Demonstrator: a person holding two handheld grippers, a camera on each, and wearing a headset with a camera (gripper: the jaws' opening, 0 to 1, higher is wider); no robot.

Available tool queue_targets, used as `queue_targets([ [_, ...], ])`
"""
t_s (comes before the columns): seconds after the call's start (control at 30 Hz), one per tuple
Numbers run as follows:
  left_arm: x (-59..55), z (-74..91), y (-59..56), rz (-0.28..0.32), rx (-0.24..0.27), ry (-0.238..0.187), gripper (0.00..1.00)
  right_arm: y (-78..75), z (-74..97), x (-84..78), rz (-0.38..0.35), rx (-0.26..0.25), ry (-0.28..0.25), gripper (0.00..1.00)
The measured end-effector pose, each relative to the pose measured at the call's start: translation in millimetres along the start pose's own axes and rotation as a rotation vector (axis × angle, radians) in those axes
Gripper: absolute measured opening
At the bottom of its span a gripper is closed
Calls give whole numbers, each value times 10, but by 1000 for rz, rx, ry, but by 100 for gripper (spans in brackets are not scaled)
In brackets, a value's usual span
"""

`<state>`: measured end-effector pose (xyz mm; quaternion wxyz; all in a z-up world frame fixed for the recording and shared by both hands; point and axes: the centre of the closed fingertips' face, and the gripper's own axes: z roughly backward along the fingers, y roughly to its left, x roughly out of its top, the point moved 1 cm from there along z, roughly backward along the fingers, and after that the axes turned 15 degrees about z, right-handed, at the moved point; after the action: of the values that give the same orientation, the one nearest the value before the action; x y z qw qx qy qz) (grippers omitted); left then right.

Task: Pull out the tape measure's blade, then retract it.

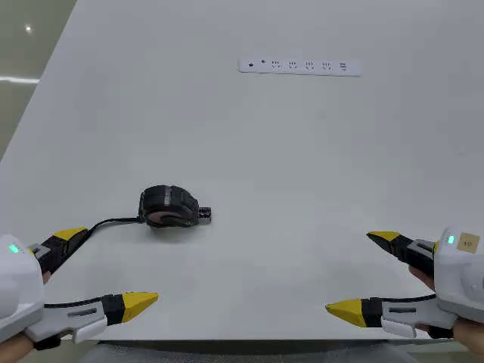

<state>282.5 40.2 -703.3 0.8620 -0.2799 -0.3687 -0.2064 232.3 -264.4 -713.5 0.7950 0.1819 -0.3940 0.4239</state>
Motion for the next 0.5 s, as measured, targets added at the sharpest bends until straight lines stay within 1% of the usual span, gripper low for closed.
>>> queue_targets([
  [0.27,52,-19,33,5,-3,-1,91,-53,-10,5,1,-4,0,85],
  [0.5,48,-38,46,7,-4,2,91,-70,-41,20,6,-5,-7,88],
])
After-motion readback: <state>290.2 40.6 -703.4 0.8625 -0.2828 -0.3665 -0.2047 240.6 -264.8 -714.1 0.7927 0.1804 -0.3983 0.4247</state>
